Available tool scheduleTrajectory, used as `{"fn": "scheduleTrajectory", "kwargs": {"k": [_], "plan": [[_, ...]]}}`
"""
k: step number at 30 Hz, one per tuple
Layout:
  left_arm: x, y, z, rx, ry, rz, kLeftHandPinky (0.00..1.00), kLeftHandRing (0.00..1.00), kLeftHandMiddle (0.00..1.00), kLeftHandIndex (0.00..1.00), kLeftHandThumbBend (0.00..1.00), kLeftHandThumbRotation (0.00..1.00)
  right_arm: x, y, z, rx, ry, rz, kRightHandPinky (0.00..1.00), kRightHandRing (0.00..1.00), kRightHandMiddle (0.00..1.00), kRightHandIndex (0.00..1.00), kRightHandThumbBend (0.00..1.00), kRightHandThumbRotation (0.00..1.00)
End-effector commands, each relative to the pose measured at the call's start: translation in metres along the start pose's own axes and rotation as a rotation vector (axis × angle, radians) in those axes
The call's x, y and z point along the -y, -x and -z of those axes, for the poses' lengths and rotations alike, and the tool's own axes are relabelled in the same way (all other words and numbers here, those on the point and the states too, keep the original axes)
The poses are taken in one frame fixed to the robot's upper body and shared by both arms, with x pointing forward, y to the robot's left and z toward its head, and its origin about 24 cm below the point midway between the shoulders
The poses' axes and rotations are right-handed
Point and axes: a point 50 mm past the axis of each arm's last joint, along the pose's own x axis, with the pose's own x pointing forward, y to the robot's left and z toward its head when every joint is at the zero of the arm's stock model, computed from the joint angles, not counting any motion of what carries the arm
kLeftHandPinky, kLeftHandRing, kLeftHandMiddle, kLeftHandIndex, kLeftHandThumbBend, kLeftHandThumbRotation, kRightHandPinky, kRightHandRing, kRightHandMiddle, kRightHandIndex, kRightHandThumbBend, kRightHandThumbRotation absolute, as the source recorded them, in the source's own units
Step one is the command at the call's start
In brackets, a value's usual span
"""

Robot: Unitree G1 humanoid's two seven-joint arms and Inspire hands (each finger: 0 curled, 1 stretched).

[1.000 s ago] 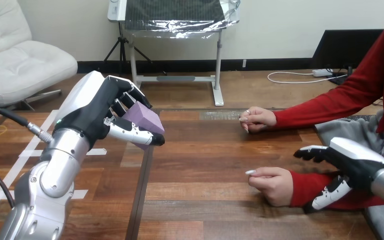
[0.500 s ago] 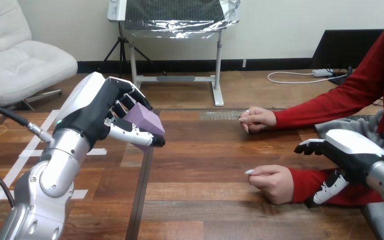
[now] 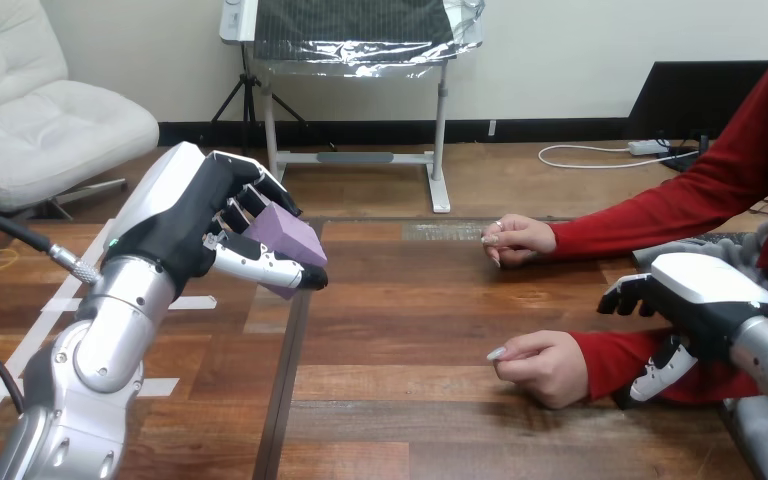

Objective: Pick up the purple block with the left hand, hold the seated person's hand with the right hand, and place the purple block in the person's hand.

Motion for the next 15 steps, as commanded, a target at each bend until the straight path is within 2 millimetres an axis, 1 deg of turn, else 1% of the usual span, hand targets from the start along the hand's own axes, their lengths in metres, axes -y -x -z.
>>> {"fn": "scheduleTrajectory", "kwargs": {"k": [1,3,13,15], "plan": [[-0.0228,-0.0025,-0.0216,0.090,-0.015,-0.081,0.26,0.32,0.39,0.43,0.77,0.00,0.0010,-0.0029,0.0029,-0.047,0.035,-0.044,0.62,0.74,0.76,0.74,1.00,0.00],[-0.0231,-0.0023,-0.0214,0.090,-0.014,-0.081,0.25,0.31,0.39,0.43,0.77,0.00,0.0007,-0.0032,0.0028,-0.049,0.032,-0.053,0.59,0.73,0.75,0.73,1.00,0.00],[-0.0247,-0.0020,-0.0210,0.098,-0.010,-0.088,0.24,0.30,0.38,0.43,0.78,0.00,-0.0003,-0.0042,0.0038,-0.074,0.004,-0.106,0.52,0.68,0.74,0.73,1.00,0.00],[-0.0262,-0.0019,-0.0212,0.099,-0.005,-0.093,0.22,0.28,0.36,0.43,0.78,0.00,-0.0022,-0.0044,0.0049,-0.090,-0.017,-0.155,0.47,0.64,0.72,0.71,1.00,0.01]]}}
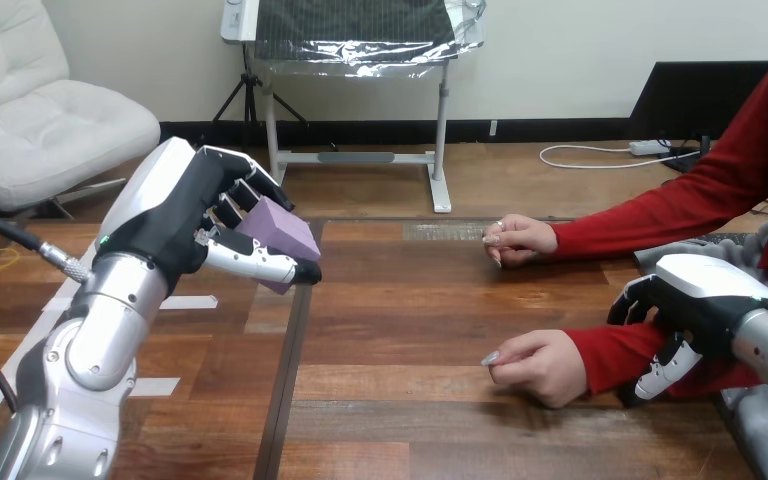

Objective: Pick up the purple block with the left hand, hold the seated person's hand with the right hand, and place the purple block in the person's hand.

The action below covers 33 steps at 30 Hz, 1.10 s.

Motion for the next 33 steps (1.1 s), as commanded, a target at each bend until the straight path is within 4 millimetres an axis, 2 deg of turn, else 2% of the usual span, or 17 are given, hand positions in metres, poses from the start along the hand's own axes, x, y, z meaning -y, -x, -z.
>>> {"fn": "scheduleTrajectory", "kwargs": {"k": [1,6,9,17,24,33], "plan": [[-0.0221,-0.0027,-0.0228,0.102,-0.010,-0.078,0.22,0.28,0.36,0.43,0.78,0.00,-0.0074,-0.0018,0.0031,-0.050,-0.009,-0.103,0.44,0.62,0.70,0.71,1.00,0.01],[-0.0232,-0.0027,-0.0229,0.105,-0.013,-0.083,0.21,0.28,0.36,0.43,0.78,0.00,-0.0078,-0.0023,0.0035,-0.065,-0.015,-0.137,0.34,0.52,0.62,0.70,1.00,0.02],[-0.0237,-0.0027,-0.0230,0.107,-0.014,-0.085,0.21,0.28,0.36,0.43,0.78,0.00,-0.0078,-0.0024,0.0034,-0.067,-0.018,-0.148,0.32,0.49,0.60,0.70,1.00,0.03],[-0.0252,-0.0028,-0.0236,0.108,-0.009,-0.093,0.20,0.26,0.35,0.42,0.78,0.00,-0.0082,-0.0026,0.0037,-0.074,-0.042,-0.170,0.38,0.52,0.60,0.66,1.00,0.04],[-0.0262,-0.0032,-0.0240,0.109,-0.009,-0.098,0.19,0.25,0.34,0.42,0.78,0.00,-0.0085,-0.0033,0.0036,-0.088,-0.047,-0.190,0.27,0.37,0.47,0.62,1.00,0.07],[-0.0271,-0.0037,-0.0244,0.109,0.001,-0.099,0.19,0.26,0.35,0.42,0.78,0.00,-0.0094,-0.0038,0.0034,-0.096,-0.050,-0.197,0.17,0.26,0.38,0.59,0.99,0.09]]}}
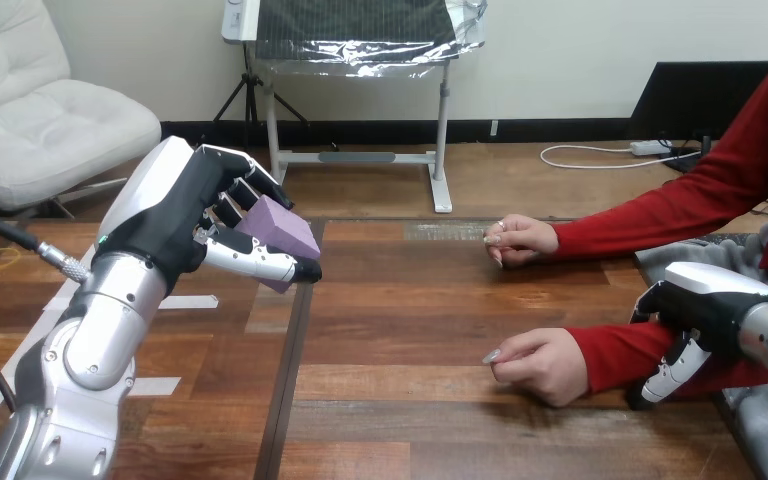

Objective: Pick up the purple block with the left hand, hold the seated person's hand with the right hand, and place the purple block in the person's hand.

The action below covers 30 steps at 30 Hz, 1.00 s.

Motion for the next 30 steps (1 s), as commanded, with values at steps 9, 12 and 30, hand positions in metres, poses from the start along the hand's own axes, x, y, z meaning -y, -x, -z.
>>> {"fn": "scheduleTrajectory", "kwargs": {"k": [9,12,30], "plan": [[-0.0264,-0.0041,-0.0246,0.108,-0.007,-0.097,0.21,0.28,0.36,0.42,0.77,0.00,-0.0180,-0.0027,0.0001,-0.009,-0.012,-0.058,0.16,0.25,0.36,0.51,0.97,0.09],[-0.0264,-0.0041,-0.0244,0.109,-0.007,-0.098,0.21,0.28,0.36,0.42,0.77,0.00,-0.0182,-0.0023,0.0001,0.000,-0.012,-0.047,0.16,0.26,0.36,0.48,0.96,0.09],[-0.0259,-0.0043,-0.0227,0.111,-0.005,-0.097,0.20,0.26,0.35,0.42,0.78,0.00,-0.0115,0.0005,-0.0023,0.064,-0.056,0.015,0.25,0.32,0.41,0.43,0.84,0.12]]}}
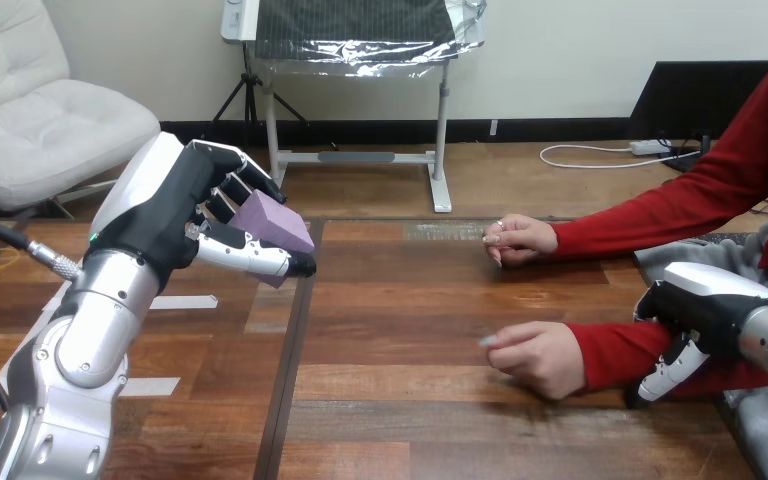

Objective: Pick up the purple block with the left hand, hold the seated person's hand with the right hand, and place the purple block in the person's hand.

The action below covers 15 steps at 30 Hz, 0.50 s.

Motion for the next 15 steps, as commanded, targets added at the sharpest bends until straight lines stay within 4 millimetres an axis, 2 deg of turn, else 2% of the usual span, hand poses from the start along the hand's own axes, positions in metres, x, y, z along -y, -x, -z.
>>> {"fn": "scheduleTrajectory", "kwargs": {"k": [1,15], "plan": [[-0.021,-0.005,-0.024,0.113,-0.019,-0.080,0.20,0.26,0.35,0.42,0.78,0.00,-0.009,0.000,-0.001,0.027,-0.036,-0.005,0.24,0.32,0.40,0.42,0.84,0.12],[-0.018,-0.006,-0.023,0.115,-0.018,-0.074,0.19,0.25,0.34,0.42,0.78,0.00,0.001,0.005,-0.005,0.116,-0.082,0.080,0.20,0.26,0.34,0.35,0.82,0.05]]}}
